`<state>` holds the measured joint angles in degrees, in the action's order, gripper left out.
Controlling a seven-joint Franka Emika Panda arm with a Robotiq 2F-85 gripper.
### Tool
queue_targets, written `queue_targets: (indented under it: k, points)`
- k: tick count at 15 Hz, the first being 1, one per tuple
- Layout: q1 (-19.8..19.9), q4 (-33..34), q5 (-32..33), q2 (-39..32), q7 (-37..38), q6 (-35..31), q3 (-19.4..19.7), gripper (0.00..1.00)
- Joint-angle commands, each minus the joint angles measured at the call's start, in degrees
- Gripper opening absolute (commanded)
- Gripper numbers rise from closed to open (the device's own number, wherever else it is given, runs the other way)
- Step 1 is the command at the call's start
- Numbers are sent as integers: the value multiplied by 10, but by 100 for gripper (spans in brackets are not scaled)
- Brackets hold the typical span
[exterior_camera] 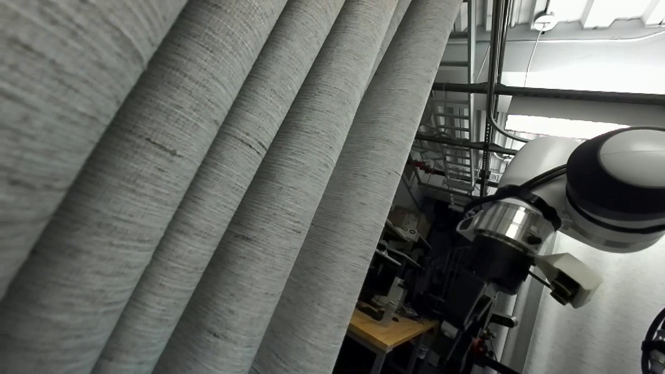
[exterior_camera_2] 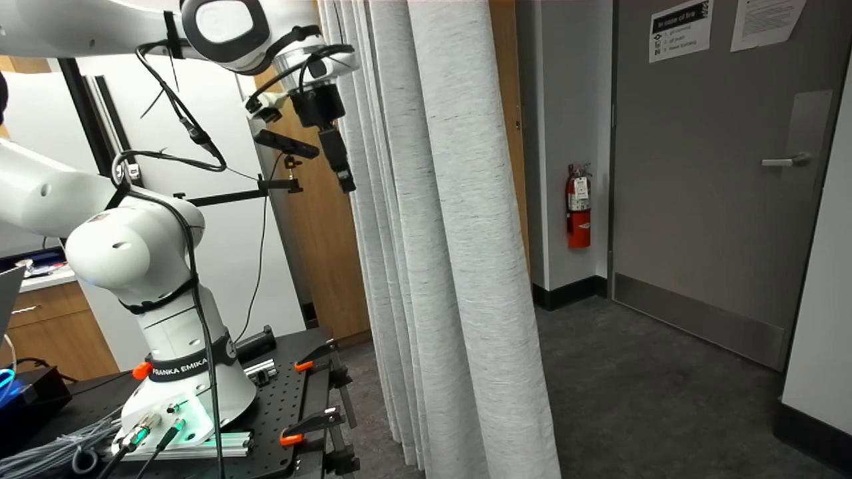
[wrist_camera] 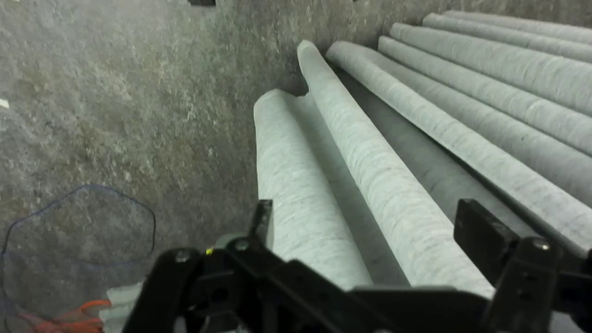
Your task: Draw the curtain open
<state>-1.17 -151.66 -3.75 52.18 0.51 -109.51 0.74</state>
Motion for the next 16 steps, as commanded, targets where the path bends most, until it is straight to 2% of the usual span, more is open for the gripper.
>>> queue_targets:
  k: [1, 7, 9, 10, 11, 16]
  points:
    - [8, -10, 6, 53, -3, -69, -4, 100]
    - [6, -19, 5, 110, -7, -196, -3, 100]
    - [3, -20, 12, 107, -18, -253, -4, 100]
    - [-1, -16, 10, 98, -22, -256, -2, 100]
    - [-1, -2, 1, 87, -10, -226, 0, 100]
    - [-1, -3, 2, 86, -15, -239, -1, 100]
